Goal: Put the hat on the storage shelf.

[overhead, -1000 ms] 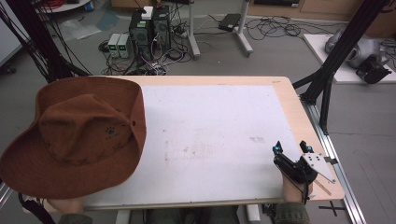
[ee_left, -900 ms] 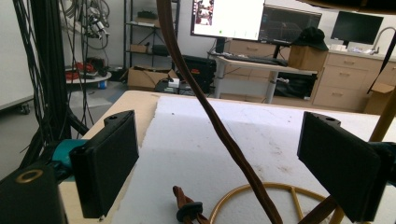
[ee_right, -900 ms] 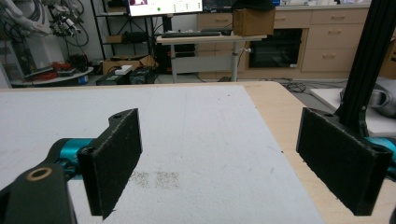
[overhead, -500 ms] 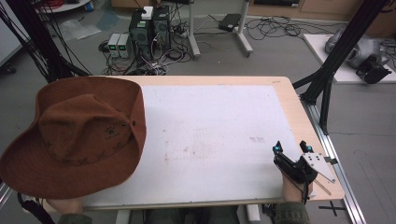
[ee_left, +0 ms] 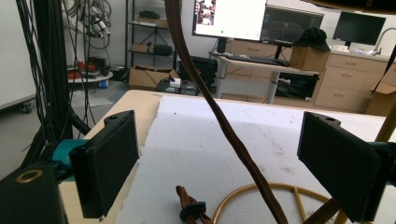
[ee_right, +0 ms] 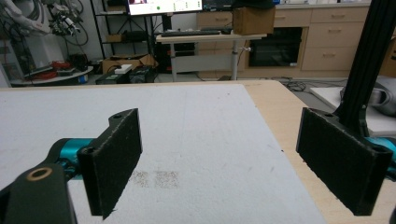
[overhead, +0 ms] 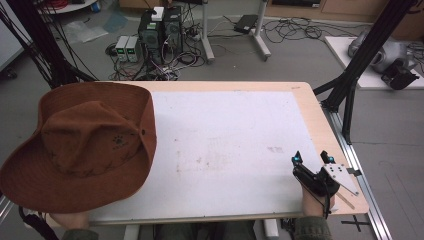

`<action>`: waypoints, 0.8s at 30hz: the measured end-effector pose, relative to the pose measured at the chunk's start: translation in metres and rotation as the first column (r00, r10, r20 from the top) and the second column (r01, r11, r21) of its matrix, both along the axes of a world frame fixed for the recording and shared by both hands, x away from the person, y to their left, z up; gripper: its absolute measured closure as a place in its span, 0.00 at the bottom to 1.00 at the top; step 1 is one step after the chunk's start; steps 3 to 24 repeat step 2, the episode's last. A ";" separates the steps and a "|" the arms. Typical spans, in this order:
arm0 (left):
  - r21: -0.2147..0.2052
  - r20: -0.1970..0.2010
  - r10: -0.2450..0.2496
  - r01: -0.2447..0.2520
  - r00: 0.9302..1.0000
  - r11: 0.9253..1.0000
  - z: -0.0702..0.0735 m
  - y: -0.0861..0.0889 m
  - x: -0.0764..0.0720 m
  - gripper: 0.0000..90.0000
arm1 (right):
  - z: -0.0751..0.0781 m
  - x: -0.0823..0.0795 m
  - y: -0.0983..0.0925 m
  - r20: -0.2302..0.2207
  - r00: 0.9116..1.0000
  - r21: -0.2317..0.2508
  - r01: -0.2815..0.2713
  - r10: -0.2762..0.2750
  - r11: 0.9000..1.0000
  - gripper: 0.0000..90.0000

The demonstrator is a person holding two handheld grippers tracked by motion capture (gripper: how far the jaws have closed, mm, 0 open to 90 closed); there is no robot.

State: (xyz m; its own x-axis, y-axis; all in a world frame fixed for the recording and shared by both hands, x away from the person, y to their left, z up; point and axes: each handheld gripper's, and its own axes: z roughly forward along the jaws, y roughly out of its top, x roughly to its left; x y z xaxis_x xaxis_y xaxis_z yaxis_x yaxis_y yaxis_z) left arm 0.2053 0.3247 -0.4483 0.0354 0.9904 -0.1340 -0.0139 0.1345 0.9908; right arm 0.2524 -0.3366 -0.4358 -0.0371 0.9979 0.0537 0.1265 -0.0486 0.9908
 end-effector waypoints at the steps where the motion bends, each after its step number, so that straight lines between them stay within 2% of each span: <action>1: 0.000 -0.001 0.001 -0.001 1.000 1.000 0.000 0.000 0.000 0.14 | 0.000 0.000 0.000 0.001 1.000 0.002 0.001 -0.001 1.000 0.15; 24: 0.000 -0.001 0.000 0.000 1.000 1.000 0.000 0.000 0.000 0.14 | 0.000 0.000 0.000 -0.001 1.000 0.001 0.000 0.000 1.000 0.15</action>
